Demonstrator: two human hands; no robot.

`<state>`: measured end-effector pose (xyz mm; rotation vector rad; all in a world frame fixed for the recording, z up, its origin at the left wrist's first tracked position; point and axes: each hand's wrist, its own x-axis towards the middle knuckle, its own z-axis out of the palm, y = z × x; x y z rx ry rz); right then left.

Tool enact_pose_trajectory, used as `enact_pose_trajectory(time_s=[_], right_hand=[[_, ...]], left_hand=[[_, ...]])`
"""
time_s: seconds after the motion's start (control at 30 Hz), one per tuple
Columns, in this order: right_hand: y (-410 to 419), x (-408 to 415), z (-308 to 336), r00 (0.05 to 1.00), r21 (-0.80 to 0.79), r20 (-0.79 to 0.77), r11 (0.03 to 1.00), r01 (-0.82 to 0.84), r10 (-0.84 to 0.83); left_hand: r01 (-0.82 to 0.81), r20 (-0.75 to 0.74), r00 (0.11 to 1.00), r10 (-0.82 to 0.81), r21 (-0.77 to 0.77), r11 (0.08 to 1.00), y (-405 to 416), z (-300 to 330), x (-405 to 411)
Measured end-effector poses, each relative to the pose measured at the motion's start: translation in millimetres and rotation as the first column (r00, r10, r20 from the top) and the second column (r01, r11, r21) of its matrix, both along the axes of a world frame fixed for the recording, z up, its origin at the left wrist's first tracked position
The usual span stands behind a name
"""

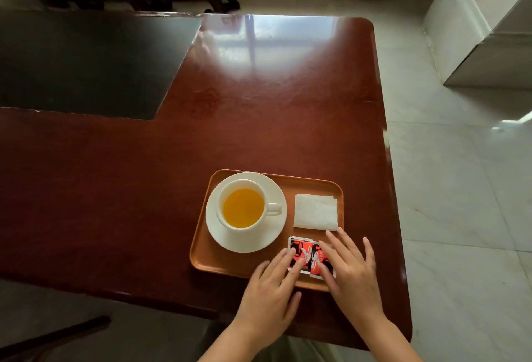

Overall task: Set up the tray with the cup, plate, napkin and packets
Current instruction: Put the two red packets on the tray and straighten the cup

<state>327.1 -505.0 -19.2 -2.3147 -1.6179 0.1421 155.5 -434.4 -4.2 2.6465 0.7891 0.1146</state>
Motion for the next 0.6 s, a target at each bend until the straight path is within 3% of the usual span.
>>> enact_pose_trajectory(time_s=[0.1,0.17,0.27,0.37,0.6], right_hand=[[19,-2,13,0.969,0.042,-0.235,0.995,0.088,-0.076],[38,-2,23,0.882,0.028,-0.449,0.985,0.172,-0.142],[68,-4,33,0.739,-0.055,-0.631,0.964,0.261,-0.236],[93,-10,34,0.682,-0.111,-0.68,0.958,0.266,-0.268],[123,-24,23,0.698,-0.181,-0.635,0.942,0.282,-0.331]], left_hand=[[-0.207,0.306,0.924,0.229,-0.103,0.973,17,14,-16],[-0.377,0.371,0.824,0.429,-0.208,0.903,38,20,-29],[-0.567,0.288,0.675,0.679,-0.386,0.728,83,30,-46],[-0.675,0.134,0.597,0.791,-0.449,0.585,132,29,-63],[-0.707,-0.112,0.664,0.74,-0.418,0.571,186,17,-66]])
